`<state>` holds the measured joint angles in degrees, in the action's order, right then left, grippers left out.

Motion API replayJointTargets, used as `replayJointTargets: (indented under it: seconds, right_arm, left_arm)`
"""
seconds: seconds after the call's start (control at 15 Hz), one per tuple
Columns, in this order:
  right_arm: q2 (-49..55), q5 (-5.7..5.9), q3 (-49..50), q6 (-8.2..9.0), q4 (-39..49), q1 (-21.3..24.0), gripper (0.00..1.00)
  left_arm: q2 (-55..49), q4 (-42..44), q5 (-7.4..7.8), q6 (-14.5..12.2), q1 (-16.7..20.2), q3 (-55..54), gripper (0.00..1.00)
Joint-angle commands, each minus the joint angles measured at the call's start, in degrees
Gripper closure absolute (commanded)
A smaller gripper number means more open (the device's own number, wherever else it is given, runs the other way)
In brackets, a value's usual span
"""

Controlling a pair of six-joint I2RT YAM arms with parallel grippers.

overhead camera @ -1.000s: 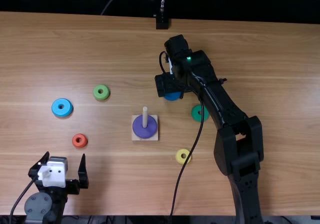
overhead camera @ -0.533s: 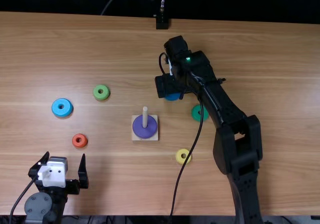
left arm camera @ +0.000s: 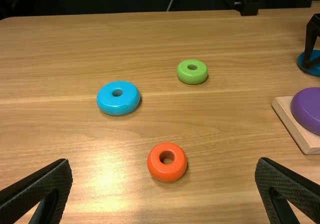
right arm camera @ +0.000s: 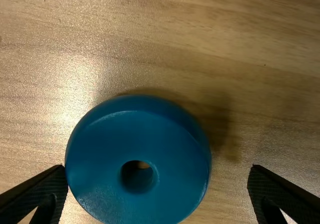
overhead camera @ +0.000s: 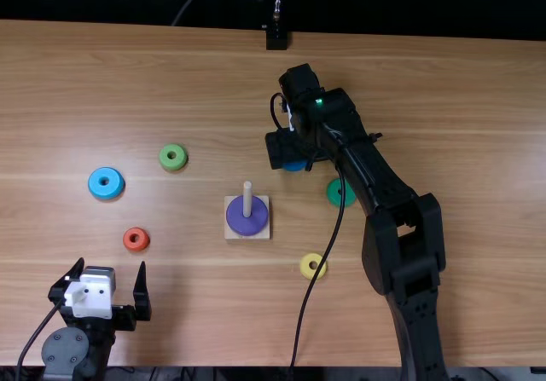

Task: Build the Hanoi tower: stack the rings onto the peg from bottom to top in this color order: purple, dark blue, light blue, dark green, light green, yellow, orange.

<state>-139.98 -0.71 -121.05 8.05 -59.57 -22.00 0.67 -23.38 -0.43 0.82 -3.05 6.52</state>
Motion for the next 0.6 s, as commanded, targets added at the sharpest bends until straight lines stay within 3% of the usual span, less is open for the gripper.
replayJointTargets:
  seconds: [0.0,0.47,0.53]
  right_arm:
    - [-2.4,1.03,-0.4,0.59,-0.1,-1.0,0.21]
    - [-4.9,1.45,-3.1,0.70,-1.7,-2.7,0.22]
    - [-5.1,1.45,-3.9,0.81,-2.1,-2.7,0.35]
  left_arm:
    - [-0.7,-2.6,-0.31,-0.1,-0.5,-6.5,0.00]
    - [-0.7,-2.6,-0.31,-0.1,-0.6,-6.5,0.00]
    - [-0.7,-2.6,-0.31,-0.2,-0.6,-6.5,0.00]
